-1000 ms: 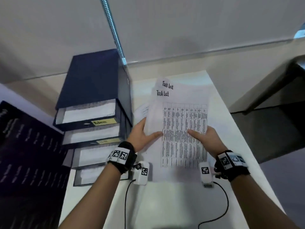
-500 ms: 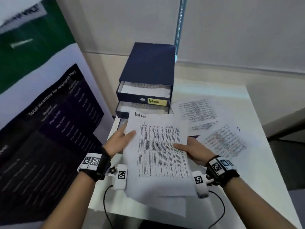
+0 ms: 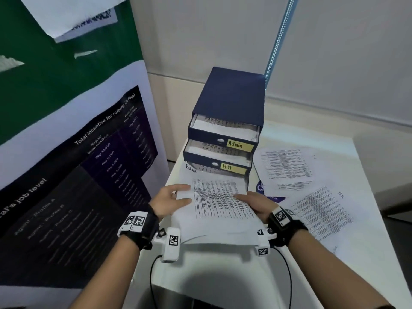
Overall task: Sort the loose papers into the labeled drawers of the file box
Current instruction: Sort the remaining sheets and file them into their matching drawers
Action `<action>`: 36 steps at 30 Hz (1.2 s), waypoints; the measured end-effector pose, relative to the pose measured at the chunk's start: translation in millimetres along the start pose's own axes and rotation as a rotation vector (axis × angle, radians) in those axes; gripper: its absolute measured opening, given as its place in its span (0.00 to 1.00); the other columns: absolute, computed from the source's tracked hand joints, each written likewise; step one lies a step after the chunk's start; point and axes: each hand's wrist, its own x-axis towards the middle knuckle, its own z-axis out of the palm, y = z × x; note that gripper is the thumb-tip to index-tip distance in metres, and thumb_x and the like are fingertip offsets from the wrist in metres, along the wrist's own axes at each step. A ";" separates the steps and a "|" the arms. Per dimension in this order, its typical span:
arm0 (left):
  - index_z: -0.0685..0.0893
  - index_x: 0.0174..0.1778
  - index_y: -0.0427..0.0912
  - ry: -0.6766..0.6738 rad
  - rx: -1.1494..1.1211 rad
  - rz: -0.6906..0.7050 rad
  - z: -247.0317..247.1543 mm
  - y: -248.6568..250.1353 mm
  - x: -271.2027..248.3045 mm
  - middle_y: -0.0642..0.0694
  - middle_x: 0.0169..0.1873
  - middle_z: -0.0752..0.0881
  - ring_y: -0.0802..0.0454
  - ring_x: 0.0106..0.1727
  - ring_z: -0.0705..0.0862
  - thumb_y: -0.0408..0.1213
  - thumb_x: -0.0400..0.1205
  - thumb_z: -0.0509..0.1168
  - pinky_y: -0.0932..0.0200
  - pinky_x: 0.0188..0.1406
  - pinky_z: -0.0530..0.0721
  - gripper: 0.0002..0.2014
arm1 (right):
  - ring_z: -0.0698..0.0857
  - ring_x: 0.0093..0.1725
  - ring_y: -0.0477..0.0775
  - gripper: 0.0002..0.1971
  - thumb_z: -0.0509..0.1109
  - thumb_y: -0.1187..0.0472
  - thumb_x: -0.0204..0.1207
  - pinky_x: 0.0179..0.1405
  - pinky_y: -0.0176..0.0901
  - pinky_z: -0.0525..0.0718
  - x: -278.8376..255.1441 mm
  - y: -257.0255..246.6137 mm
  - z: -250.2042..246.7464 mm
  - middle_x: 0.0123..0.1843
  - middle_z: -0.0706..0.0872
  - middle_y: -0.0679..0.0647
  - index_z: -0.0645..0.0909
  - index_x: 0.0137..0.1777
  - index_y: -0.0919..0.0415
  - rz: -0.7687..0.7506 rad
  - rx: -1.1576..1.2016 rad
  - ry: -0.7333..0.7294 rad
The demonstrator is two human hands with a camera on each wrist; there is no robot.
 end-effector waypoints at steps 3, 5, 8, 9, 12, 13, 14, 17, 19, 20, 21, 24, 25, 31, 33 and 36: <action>0.82 0.70 0.42 -0.017 -0.041 -0.021 -2.1 -5.5 21.7 0.42 0.35 0.86 0.54 0.27 0.78 0.26 0.76 0.76 0.66 0.22 0.76 0.26 | 0.89 0.56 0.64 0.30 0.79 0.51 0.73 0.62 0.58 0.86 6.1 10.4 -5.7 0.62 0.87 0.68 0.81 0.69 0.70 0.128 -0.095 -0.108; 0.81 0.68 0.37 -0.028 -0.085 -0.040 -0.8 -5.8 32.1 0.49 0.32 0.89 0.60 0.24 0.81 0.21 0.76 0.74 0.70 0.20 0.76 0.24 | 0.87 0.48 0.63 0.33 0.82 0.55 0.70 0.62 0.61 0.86 6.0 15.3 -8.3 0.59 0.85 0.71 0.78 0.70 0.74 0.169 -0.147 -0.143; 0.81 0.68 0.39 -0.039 -0.041 -0.070 4.9 -7.0 43.9 0.60 0.22 0.80 0.62 0.19 0.73 0.29 0.78 0.75 0.69 0.19 0.71 0.22 | 0.91 0.48 0.58 0.26 0.79 0.64 0.73 0.44 0.46 0.90 10.7 8.9 -13.8 0.59 0.89 0.63 0.77 0.69 0.71 0.071 -0.146 0.012; 0.82 0.68 0.42 -0.057 -0.016 -0.084 5.8 -9.9 48.9 0.58 0.33 0.84 0.61 0.26 0.78 0.35 0.77 0.76 0.67 0.25 0.77 0.22 | 0.91 0.52 0.57 0.30 0.79 0.63 0.73 0.44 0.43 0.89 14.9 5.6 -15.5 0.61 0.89 0.60 0.74 0.73 0.68 0.026 -0.138 0.077; 0.86 0.62 0.47 -0.104 0.091 -0.112 7.7 -9.4 57.8 0.53 0.58 0.81 0.52 0.52 0.87 0.37 0.76 0.77 0.54 0.49 0.90 0.18 | 0.87 0.58 0.58 0.42 0.79 0.61 0.72 0.48 0.45 0.87 28.0 -3.0 -16.1 0.68 0.84 0.59 0.61 0.83 0.63 -0.050 -0.070 0.210; 0.88 0.59 0.46 -0.104 0.087 -0.115 8.3 -8.3 61.8 0.51 0.57 0.82 0.48 0.50 0.88 0.33 0.77 0.76 0.51 0.47 0.91 0.14 | 0.88 0.57 0.60 0.43 0.79 0.61 0.72 0.53 0.49 0.88 31.3 -4.0 -15.2 0.67 0.84 0.60 0.59 0.83 0.61 -0.057 -0.050 0.238; 0.89 0.55 0.46 -0.088 0.071 -0.108 8.1 -6.9 66.1 0.48 0.56 0.83 0.44 0.48 0.89 0.29 0.78 0.74 0.49 0.46 0.92 0.12 | 0.89 0.54 0.60 0.42 0.80 0.61 0.72 0.54 0.52 0.89 30.2 -5.7 -13.1 0.63 0.85 0.61 0.60 0.82 0.59 -0.047 -0.033 0.242; 0.92 0.47 0.49 0.027 -0.006 -0.070 5.4 -5.3 81.7 0.40 0.59 0.87 0.37 0.51 0.90 0.22 0.78 0.71 0.43 0.50 0.91 0.15 | 0.88 0.35 0.55 0.35 0.81 0.62 0.70 0.45 0.53 0.92 25.5 -8.1 -13.4 0.47 0.83 0.59 0.62 0.69 0.52 -0.032 -0.060 0.227; 0.93 0.46 0.51 0.082 -0.005 -0.048 6.9 -6.1 95.6 0.40 0.58 0.89 0.38 0.49 0.90 0.24 0.78 0.70 0.48 0.53 0.91 0.15 | 0.87 0.28 0.55 0.28 0.76 0.70 0.74 0.42 0.54 0.92 22.8 -9.9 -14.0 0.37 0.87 0.59 0.64 0.67 0.57 -0.061 -0.035 0.219; 0.92 0.49 0.50 0.118 0.013 -0.037 9.4 -3.8 100.2 0.41 0.58 0.89 0.42 0.46 0.90 0.26 0.79 0.70 0.58 0.49 0.90 0.13 | 0.87 0.26 0.55 0.24 0.73 0.73 0.75 0.43 0.56 0.92 23.9 -10.6 -13.7 0.29 0.86 0.56 0.67 0.65 0.61 -0.094 -0.033 0.230; 0.91 0.52 0.46 0.151 0.029 -0.030 11.6 -3.7 105.6 0.42 0.58 0.89 0.47 0.46 0.88 0.28 0.79 0.70 0.67 0.46 0.87 0.11 | 0.87 0.25 0.55 0.20 0.73 0.75 0.75 0.44 0.56 0.91 28.5 -10.8 -14.4 0.23 0.84 0.54 0.72 0.63 0.65 -0.127 -0.032 0.251; 0.89 0.60 0.46 0.156 0.084 -0.048 19.4 -5.5 120.4 0.44 0.63 0.87 0.48 0.64 0.84 0.34 0.75 0.77 0.58 0.69 0.80 0.17 | 0.86 0.24 0.53 0.11 0.74 0.76 0.74 0.35 0.46 0.91 38.4 -14.4 -13.6 0.24 0.85 0.58 0.81 0.56 0.74 -0.193 0.014 0.296; 0.88 0.63 0.45 0.157 0.132 -0.049 22.7 -4.1 124.3 0.44 0.65 0.86 0.47 0.67 0.83 0.34 0.74 0.78 0.53 0.73 0.78 0.20 | 0.87 0.24 0.53 0.11 0.75 0.76 0.73 0.33 0.43 0.91 41.6 -16.1 -14.2 0.26 0.87 0.62 0.82 0.55 0.76 -0.209 0.058 0.295; 0.81 0.65 0.37 0.198 0.969 0.020 53.0 10.6 139.3 0.34 0.68 0.75 0.37 0.63 0.81 0.36 0.81 0.66 0.47 0.65 0.83 0.17 | 0.88 0.31 0.58 0.04 0.71 0.72 0.79 0.35 0.45 0.90 45.7 -9.7 -38.6 0.39 0.88 0.68 0.84 0.51 0.73 -0.332 0.207 0.287; 0.81 0.66 0.39 0.192 1.089 -0.038 62.6 17.1 137.2 0.35 0.67 0.73 0.37 0.65 0.78 0.41 0.82 0.65 0.48 0.65 0.83 0.18 | 0.86 0.31 0.59 0.04 0.70 0.72 0.78 0.38 0.52 0.90 45.9 3.1 -70.5 0.37 0.87 0.67 0.85 0.51 0.73 -0.355 0.196 0.441; 0.80 0.70 0.42 0.190 1.301 -0.249 81.0 47.8 126.0 0.37 0.70 0.72 0.40 0.71 0.72 0.48 0.84 0.60 0.48 0.66 0.79 0.22 | 0.87 0.36 0.56 0.10 0.74 0.65 0.74 0.45 0.51 0.89 44.8 39.6 -144.3 0.40 0.90 0.57 0.88 0.54 0.66 -0.243 -0.050 0.785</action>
